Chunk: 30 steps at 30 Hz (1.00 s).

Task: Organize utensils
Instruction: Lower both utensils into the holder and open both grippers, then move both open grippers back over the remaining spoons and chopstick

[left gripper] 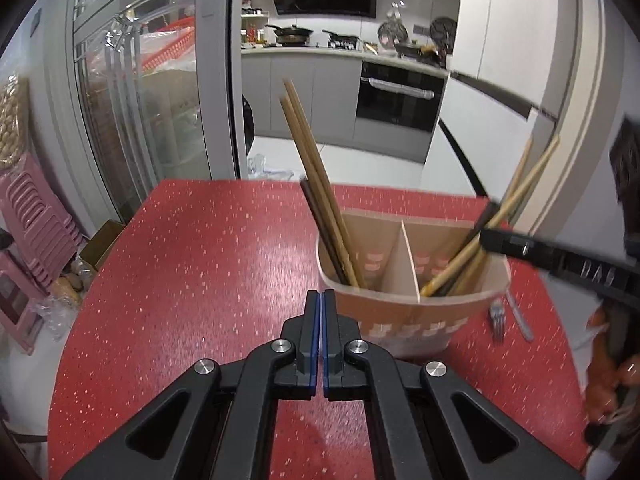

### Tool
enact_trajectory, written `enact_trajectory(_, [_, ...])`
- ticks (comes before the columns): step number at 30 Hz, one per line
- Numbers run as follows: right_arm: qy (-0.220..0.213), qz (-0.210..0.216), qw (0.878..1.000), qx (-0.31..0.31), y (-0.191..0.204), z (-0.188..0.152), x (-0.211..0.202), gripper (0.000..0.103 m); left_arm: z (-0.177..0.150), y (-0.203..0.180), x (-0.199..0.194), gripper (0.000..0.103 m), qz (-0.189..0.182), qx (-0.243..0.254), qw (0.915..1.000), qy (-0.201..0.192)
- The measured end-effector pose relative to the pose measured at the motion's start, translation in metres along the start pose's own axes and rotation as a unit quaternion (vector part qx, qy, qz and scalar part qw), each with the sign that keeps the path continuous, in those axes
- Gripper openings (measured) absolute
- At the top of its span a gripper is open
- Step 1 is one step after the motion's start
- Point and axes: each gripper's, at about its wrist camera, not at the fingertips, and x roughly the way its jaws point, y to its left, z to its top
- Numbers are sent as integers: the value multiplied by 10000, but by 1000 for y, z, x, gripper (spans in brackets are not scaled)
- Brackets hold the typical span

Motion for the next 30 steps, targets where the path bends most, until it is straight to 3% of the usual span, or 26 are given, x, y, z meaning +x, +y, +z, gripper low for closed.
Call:
enact_trajectory(1, [62, 12, 10000, 37, -1, -1, 0, 16, -6, -2, 1, 22, 18, 72, 10000, 27])
enact_trajectory(3, [138, 86, 9998, 145, -4, -4, -2, 55, -17, -5, 2, 22, 23, 211, 9998, 69])
enact_trajectory(4, [95, 115, 9997, 191, -5, -6, -5, 58, -21, -6, 3, 22, 30, 272, 9996, 102])
enact_trajectory(15, [-208, 232, 9985, 450, -20, -21, -52, 58, -57, -21, 13, 22, -192, 621, 9967, 493])
enact_trajectory(27, [-213, 269, 9944, 1003, -56, -58, -83, 58, -71, -50, -1, 23, -451, 1059, 9927, 346])
enact_trajectory(30, [-173, 273, 9940, 1040, -58, -65, -84, 59, -71, -50, -1, 23, -966, 880, 9906, 401])
